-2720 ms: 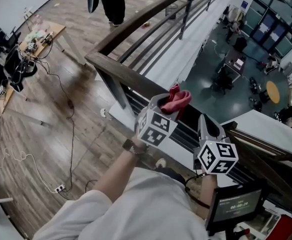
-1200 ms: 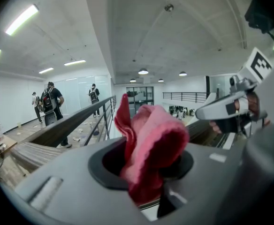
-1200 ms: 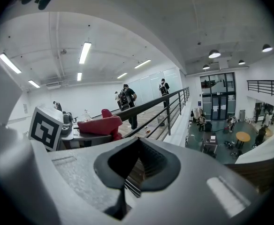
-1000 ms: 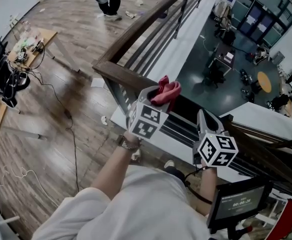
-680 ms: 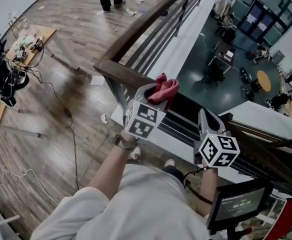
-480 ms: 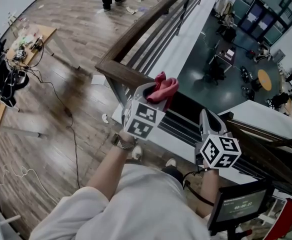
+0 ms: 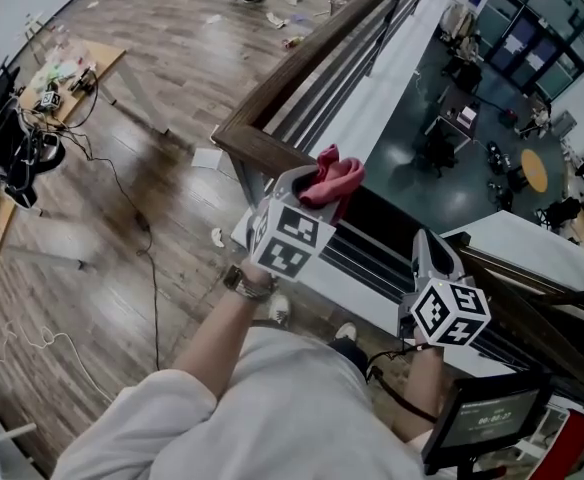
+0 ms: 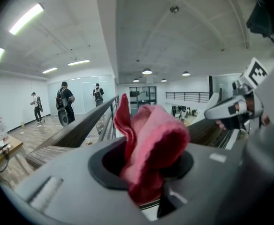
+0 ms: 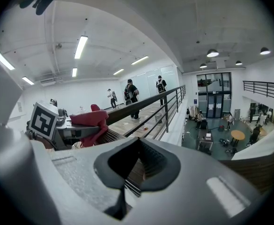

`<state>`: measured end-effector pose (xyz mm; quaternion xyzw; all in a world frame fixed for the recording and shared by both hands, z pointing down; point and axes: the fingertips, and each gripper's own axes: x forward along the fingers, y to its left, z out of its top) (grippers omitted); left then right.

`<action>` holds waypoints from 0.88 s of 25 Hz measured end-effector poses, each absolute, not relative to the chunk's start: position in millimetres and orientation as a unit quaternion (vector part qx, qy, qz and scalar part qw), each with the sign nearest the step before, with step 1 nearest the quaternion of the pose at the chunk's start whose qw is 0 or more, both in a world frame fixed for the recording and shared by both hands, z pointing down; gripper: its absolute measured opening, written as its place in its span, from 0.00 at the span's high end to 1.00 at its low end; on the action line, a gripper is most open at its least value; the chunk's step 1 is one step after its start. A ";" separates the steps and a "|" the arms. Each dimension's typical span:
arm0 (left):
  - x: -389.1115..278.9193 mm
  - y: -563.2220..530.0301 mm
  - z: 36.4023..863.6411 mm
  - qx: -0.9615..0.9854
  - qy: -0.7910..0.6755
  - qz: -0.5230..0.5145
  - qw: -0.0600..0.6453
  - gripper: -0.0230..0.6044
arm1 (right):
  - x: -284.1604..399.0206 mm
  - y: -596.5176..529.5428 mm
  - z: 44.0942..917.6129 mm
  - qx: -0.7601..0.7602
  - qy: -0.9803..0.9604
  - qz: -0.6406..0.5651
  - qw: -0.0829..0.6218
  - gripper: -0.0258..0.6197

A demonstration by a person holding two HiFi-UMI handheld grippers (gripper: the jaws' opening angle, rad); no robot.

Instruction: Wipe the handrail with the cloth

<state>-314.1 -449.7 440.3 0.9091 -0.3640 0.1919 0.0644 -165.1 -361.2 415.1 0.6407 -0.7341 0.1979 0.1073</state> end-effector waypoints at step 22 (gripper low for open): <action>-390.7 -489.8 430.3 0.890 -0.412 0.183 0.068 0.71 | -161.2 -361.9 413.8 0.651 -0.724 0.190 0.130 0.96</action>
